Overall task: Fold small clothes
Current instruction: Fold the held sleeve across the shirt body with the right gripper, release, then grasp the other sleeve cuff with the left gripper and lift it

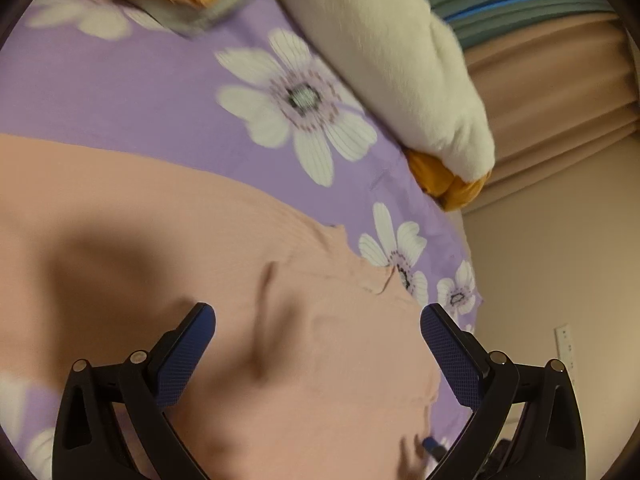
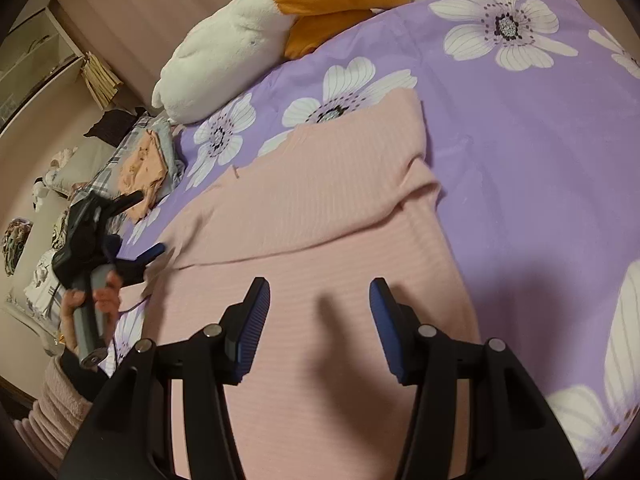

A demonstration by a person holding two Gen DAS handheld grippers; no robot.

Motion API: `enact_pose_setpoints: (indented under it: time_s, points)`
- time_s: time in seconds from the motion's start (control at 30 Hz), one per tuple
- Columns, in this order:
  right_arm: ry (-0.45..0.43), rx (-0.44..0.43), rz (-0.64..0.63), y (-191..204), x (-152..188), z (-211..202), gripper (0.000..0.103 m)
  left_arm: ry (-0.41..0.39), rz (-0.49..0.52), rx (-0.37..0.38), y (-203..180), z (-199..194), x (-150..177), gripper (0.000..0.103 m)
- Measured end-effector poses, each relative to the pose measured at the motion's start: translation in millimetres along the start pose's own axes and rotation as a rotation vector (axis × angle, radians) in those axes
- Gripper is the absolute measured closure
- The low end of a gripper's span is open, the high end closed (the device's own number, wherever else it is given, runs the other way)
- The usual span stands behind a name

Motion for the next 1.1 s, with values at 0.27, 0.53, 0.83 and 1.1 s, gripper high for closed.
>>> enact_pose_setpoints:
  time_s: [0.27,0.53,0.83,1.1]
  points:
    - [0.03,-0.024,-0.015,26,21,2,0.05,-0.153,-0.199,-0.03,105,-98,-4,0.001]
    - [0.069,-0.025,-0.028,45,38,10,0.05,-0.235,-0.454,-0.009,198,-132,-8,0.001]
    - [0.093,0.016,-0.037,49,42,19,0.05,-0.311,-0.554,-0.022,238,-121,-37,0.019]
    - [0.109,0.036,-0.048,50,41,28,0.05,-0.388,-0.622,-0.066,273,-123,-56,0.044]
Point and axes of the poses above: each gripper's, at about its wrist camera, not at the fingertips, and z roughly the way its jaws point, y to its left, x to its underside, the point moved 8 cm from there along z, roughly the way its jaws point, and after that the axes turned 15 degrees about -x, right-handed, at the moved point
